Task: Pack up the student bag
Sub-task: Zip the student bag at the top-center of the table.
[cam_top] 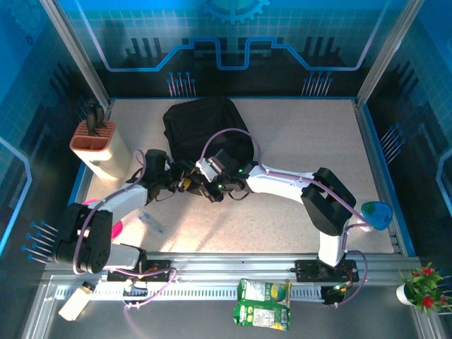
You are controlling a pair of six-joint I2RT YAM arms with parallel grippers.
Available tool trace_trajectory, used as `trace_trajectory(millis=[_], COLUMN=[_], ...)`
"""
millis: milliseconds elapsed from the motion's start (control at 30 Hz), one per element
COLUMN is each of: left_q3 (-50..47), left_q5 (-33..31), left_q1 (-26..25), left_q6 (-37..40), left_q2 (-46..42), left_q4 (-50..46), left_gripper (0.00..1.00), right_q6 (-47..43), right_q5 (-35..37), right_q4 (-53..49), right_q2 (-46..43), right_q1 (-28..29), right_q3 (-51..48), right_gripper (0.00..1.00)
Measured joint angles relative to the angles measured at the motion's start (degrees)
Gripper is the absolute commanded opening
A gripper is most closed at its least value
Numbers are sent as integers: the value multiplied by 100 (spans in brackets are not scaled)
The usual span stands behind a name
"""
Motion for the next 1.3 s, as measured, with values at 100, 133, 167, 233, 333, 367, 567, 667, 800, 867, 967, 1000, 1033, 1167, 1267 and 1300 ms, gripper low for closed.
trace_trajectory(millis=[100,133,167,233,333,367,567,667,800,867,967,1000,1033,1167,1267,1300], left_q3=[-4,-4,-4,-4,-2,-2,61,101,157,179,214,238,284,496,728,817], left_q5=[-7,-7,-9,-7,37,63,236,286,310,306,299,310,323,422,479,522], left_q1=[-52,-63,-70,-94,-162,-181,-234,-240,-249,-249,-249,-249,-260,-282,-286,-289], left_q6=[-96,-133,-162,-168,-170,-177,-175,-173,-153,-129,-42,-9,20,170,387,466], left_q2=[223,282,337,452,566,601,870,929,938,942,957,960,960,990,1113,1172], left_q4=[146,179,208,245,321,356,612,675,684,656,599,595,562,485,295,216], left_gripper=[27,22,19,12,5,4,0,0,0,0,0,0,0,0,0,0], right_q6=[105,146,192,275,424,483,844,997,1200,1307,1478,1526,1578,1720,1753,1753], right_q5=[83,133,175,299,492,549,901,1008,1165,1300,1497,1497,1502,1480,1565,1596], right_q4=[-24,-2,35,114,205,232,310,304,262,157,-48,-79,-103,-146,-232,-249], right_q2=[0,-7,-31,-118,-310,-367,-621,-717,-872,-960,-1056,-1080,-1104,-1233,-1397,-1449], right_q1=[-2,-2,-9,-20,-74,-103,-310,-393,-498,-581,-789,-861,-920,-1071,-1307,-1377], right_q3=[-11,-44,-109,-315,-625,-699,-977,-1062,-1209,-1285,-1344,-1357,-1364,-1410,-1493,-1528], right_gripper=[6,7,7,6,3,3,3,2,1,0,0,0,0,0,0,0])
